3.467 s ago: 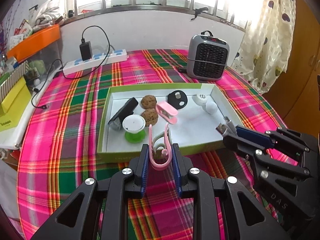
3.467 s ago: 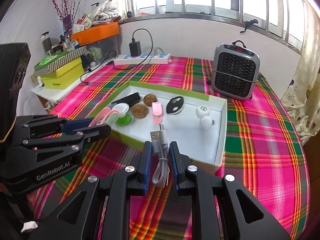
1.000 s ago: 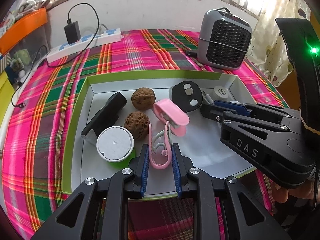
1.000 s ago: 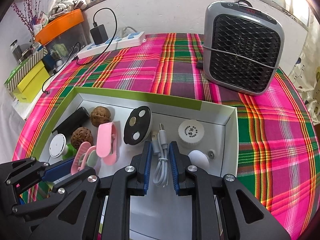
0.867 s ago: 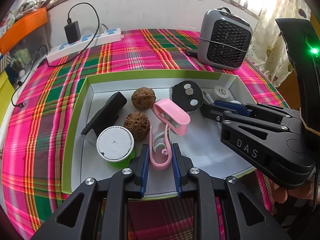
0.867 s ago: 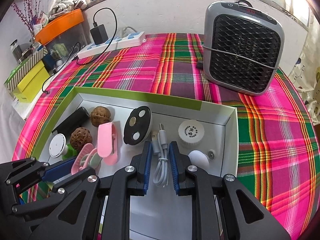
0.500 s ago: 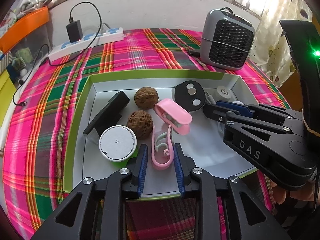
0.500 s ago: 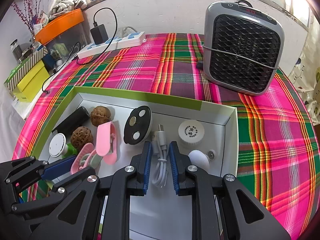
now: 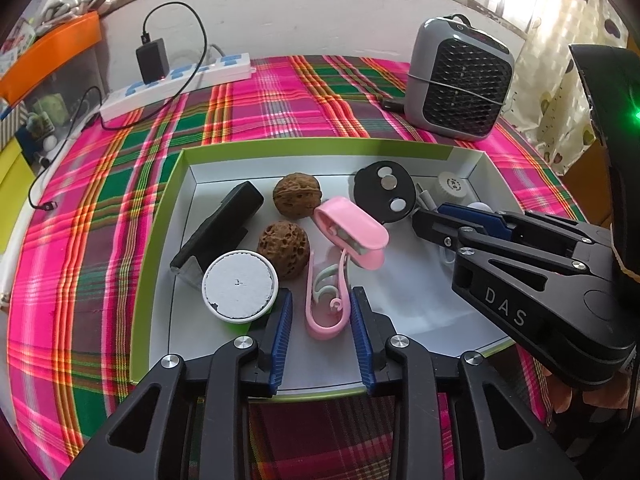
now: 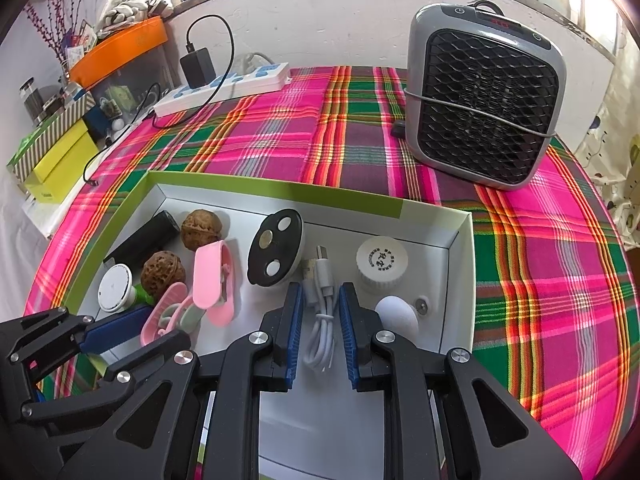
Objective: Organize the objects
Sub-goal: 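Open the right tool to release the cable while the left tool releases the pink hook clip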
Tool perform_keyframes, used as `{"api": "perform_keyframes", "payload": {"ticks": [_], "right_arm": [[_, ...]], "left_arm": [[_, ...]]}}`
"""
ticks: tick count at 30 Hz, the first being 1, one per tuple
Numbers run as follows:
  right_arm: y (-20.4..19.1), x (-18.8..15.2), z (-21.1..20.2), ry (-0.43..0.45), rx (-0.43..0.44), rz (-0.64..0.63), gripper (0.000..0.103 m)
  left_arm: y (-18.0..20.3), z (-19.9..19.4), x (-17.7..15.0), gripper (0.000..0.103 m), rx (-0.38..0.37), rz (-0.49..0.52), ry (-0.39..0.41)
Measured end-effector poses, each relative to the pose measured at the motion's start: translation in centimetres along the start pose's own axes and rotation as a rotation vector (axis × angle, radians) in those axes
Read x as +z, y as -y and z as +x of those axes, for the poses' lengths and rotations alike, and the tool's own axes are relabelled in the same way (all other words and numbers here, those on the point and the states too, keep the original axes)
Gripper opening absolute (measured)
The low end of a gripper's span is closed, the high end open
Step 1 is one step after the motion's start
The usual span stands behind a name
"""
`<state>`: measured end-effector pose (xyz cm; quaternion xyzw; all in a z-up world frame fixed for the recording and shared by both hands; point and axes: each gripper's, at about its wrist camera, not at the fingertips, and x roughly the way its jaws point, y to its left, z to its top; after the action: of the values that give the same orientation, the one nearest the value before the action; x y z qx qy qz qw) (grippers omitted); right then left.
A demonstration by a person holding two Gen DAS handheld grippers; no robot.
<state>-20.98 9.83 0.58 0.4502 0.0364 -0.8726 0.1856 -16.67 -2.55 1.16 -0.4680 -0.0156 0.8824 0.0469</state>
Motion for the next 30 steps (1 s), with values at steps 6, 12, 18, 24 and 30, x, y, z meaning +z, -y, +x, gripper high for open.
{"api": "perform_keyframes", "payload": {"ticks": [6, 12, 18, 24, 30], "right_arm": [[-0.1, -0.1, -0.3, 0.009, 0.005, -0.003, 0.027], [-0.3, -0.6, -1.2, 0.030, -0.012, 0.002, 0.036], [-0.5, -1.2, -2.3, 0.047, -0.013, 0.013, 0.036], [-0.9, -1.9, -3.8, 0.076, -0.017, 0.018, 0.036], [-1.2, -2.8, -4.9, 0.100, -0.028, 0.021, 0.036]], "left_arm": [[-0.2, -0.2, -0.1, 0.028, 0.007, -0.002, 0.006], [0.0, -1.0, -0.4, 0.028, 0.010, 0.001, 0.023], [0.3, -1.8, -0.7, 0.028, 0.014, 0.003, 0.036], [0.4, -2.9, -1.2, 0.028, 0.012, 0.000, 0.055], [0.5, -3.8, -1.8, 0.028, 0.015, 0.000, 0.075]]}}
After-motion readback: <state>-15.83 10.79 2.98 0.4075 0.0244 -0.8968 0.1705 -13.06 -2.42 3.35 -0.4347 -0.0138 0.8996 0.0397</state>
